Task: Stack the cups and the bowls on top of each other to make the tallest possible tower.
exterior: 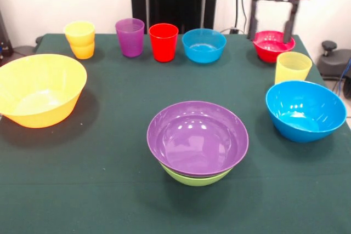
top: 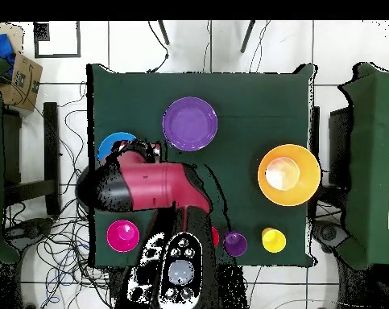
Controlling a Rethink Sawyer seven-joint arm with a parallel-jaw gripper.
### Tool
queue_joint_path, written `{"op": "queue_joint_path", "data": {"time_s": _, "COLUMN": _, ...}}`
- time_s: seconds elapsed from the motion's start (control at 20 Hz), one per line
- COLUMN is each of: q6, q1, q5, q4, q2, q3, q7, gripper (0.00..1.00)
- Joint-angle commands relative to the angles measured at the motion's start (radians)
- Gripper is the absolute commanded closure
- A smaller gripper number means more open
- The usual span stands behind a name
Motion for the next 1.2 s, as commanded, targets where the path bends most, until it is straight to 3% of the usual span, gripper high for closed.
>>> {"op": "queue_joint_path", "data": {"time_s": 0.05, "q6": -0.044, "q1": 0.054, "q5": 0.046, "q4": -0.051, "q2": 0.159, "q3": 0.016, "q7": 0.206, "gripper": 0.0}}
{"op": "queue_joint_path", "data": {"time_s": 0.5, "q6": -0.193, "q1": 0.038, "q5": 0.042, "q4": 0.003, "q2": 0.219, "q3": 0.031, "q7": 0.197, "gripper": 0.0}}
{"op": "queue_joint_path", "data": {"time_s": 1.2, "q6": -0.211, "q1": 0.041, "q5": 0.05, "q4": -0.029, "q2": 0.258, "q3": 0.003, "q7": 0.17, "gripper": 0.0}}
